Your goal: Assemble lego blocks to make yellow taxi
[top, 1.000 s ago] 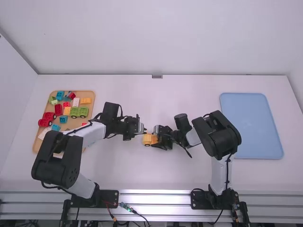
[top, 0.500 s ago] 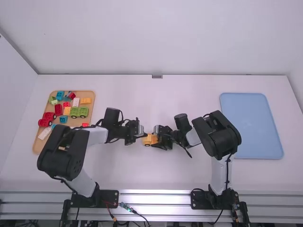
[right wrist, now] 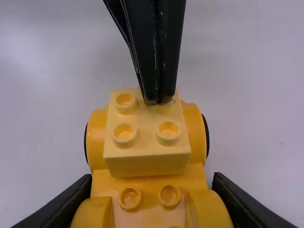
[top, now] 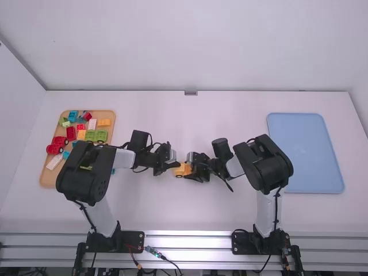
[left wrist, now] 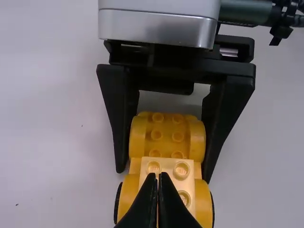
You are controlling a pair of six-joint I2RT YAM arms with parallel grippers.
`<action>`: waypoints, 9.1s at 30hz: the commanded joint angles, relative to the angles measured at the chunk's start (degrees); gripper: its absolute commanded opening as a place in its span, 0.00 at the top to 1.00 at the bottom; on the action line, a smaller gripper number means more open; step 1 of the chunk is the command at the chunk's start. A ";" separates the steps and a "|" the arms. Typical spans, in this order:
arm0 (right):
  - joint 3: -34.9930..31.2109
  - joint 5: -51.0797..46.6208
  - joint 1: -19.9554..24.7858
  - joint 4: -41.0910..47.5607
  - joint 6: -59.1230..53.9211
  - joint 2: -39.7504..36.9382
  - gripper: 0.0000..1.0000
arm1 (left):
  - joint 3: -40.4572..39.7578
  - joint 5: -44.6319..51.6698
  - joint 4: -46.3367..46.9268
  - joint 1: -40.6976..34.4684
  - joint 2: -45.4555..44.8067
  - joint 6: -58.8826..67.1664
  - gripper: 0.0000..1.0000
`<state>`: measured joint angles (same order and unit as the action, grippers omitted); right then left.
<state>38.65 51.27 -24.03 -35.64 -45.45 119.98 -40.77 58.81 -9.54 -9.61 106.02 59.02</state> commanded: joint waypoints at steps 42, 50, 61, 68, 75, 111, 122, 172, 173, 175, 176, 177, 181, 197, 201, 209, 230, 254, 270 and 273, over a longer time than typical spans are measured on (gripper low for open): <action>-0.76 1.40 2.59 -0.09 -0.63 0.93 0.51 | 6.86 -11.75 -8.69 -5.25 7.89 -4.98 0.98; -0.74 1.22 2.68 -0.04 -0.59 0.93 0.50 | 1.05 -10.94 1.50 -4.90 3.39 -5.14 0.98; -0.79 1.20 2.68 0.02 -0.59 0.93 0.51 | -1.95 -1.65 13.72 0.63 -12.72 4.24 0.98; -0.79 1.22 2.68 0.11 -0.61 0.93 0.49 | -1.90 -17.54 13.17 2.71 -19.85 -11.69 0.98; -0.79 0.98 2.68 0.15 -0.57 0.93 0.21 | -1.90 -25.96 13.72 2.32 -20.85 -16.13 0.36; -0.79 -17.33 7.25 24.30 3.28 -21.34 0.01 | -11.54 -72.14 4.67 3.37 -24.09 -47.04 0.01; -0.74 -18.10 9.81 23.89 7.10 -22.65 0.01 | -39.04 -68.56 32.34 23.39 -15.41 -51.74 0.01; 0.76 -18.34 6.38 20.61 5.05 -22.65 0.01 | -52.76 -57.50 39.11 42.05 20.22 -37.57 0.37; 0.76 -18.29 6.38 20.61 5.05 -22.65 0.01 | -52.79 -57.54 39.29 42.05 20.22 -37.57 0.38; 0.76 -18.34 6.35 20.63 5.00 -22.65 0.01 | -52.79 -57.67 39.53 42.07 20.22 -37.55 0.39; 0.76 -18.32 6.35 20.59 5.03 -22.65 0.01 | -52.79 -57.67 39.59 42.05 20.22 -37.51 0.39; 0.76 -18.29 6.35 20.44 5.07 -22.65 0.01 | -52.79 -57.63 39.70 42.05 20.22 -36.79 0.43; 0.76 -18.36 6.38 19.74 5.68 -22.65 0.01 | -52.79 -57.65 41.71 41.64 20.22 -33.31 0.43; 0.76 -18.29 6.38 19.15 6.75 -22.65 0.01 | -52.76 -57.43 44.38 42.16 20.31 -30.67 0.41; 0.76 -18.29 6.38 19.15 6.73 -22.65 0.01 | -52.79 -57.48 44.45 41.97 20.44 -30.34 0.41; 0.76 -18.29 6.38 19.10 6.73 -22.65 0.01 | -52.44 -54.63 45.10 41.92 21.62 -27.63 0.40; 0.83 -18.34 6.35 18.93 6.75 -22.65 0.01 | -52.13 -57.61 45.04 42.27 21.64 -29.64 0.62; 0.83 -18.16 7.93 18.93 6.73 -22.65 0.01 | -47.80 -56.95 37.15 41.53 21.62 -29.57 0.82; 0.81 -18.05 7.91 10.45 14.23 -22.65 0.01 | -62.80 -49.35 53.17 39.89 21.49 -31.04 0.98; 0.83 -17.90 7.86 3.21 21.88 -22.65 0.01 | -69.11 -45.39 60.73 39.12 21.49 -29.86 0.98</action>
<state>38.30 32.67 -16.12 -31.03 -30.68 98.35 -106.43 8.88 49.39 30.48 126.91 28.80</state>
